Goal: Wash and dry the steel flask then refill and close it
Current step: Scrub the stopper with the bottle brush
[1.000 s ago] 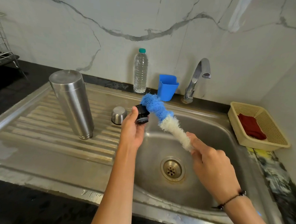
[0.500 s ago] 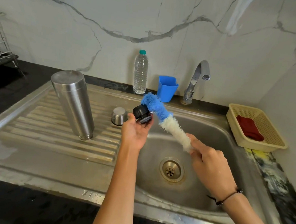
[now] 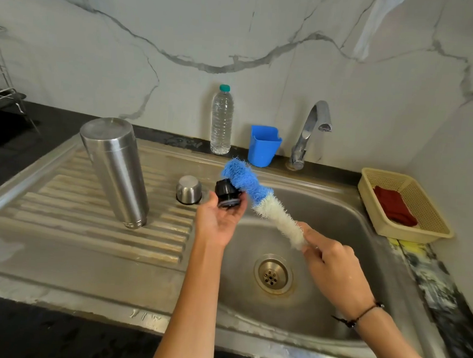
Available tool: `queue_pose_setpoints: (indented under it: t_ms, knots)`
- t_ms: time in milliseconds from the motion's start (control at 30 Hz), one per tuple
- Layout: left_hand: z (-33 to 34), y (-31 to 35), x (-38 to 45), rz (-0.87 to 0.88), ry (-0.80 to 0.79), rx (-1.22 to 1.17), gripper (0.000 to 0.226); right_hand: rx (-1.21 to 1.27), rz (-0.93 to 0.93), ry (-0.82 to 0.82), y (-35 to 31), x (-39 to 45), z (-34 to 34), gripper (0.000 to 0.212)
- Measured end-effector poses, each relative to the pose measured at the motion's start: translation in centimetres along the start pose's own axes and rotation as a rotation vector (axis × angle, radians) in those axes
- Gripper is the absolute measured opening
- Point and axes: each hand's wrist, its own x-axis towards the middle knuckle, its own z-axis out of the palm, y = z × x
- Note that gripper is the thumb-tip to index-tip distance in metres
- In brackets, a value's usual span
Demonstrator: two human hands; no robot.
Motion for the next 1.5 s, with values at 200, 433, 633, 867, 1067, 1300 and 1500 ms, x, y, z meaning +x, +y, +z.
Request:
queue_pose_setpoints:
  t_ms: [200,433,633,867,1067,1300,1500]
  knots:
    - [0.0,0.6,0.0,0.033,-0.014,-0.030,0.029,0.033,0.027,-0.033,0.3,0.1,0.1,0.049]
    - [-0.2,1.2,-0.3,0.062,-0.009,0.021,0.023,-0.028,-0.043,-0.037,-0.8,-0.2,-2.3,0.051]
    - [0.9,0.6,-0.8,0.171,-0.040,0.269,0.024,-0.320,-0.034,-0.067,-3.5,-0.1,-2.4,0.050]
    - [-0.9,1.9,0.1,0.308,0.034,0.298,0.031,-0.317,-0.026,-0.131,-4.1,-1.3,-2.9,0.047]
    - [0.4,0.6,-0.7,0.267,-0.035,0.336,0.028,-0.293,-0.027,-0.116,-4.1,0.8,-2.9,0.048]
    - [0.1,1.2,-0.6,0.244,-0.137,0.404,0.029,-0.172,0.063,-0.155,-3.6,0.9,-2.7,0.040]
    - [0.0,1.9,-0.7,0.252,-0.129,0.304,0.028,-0.137,0.024,-0.176,-2.9,-0.2,-3.2,0.033]
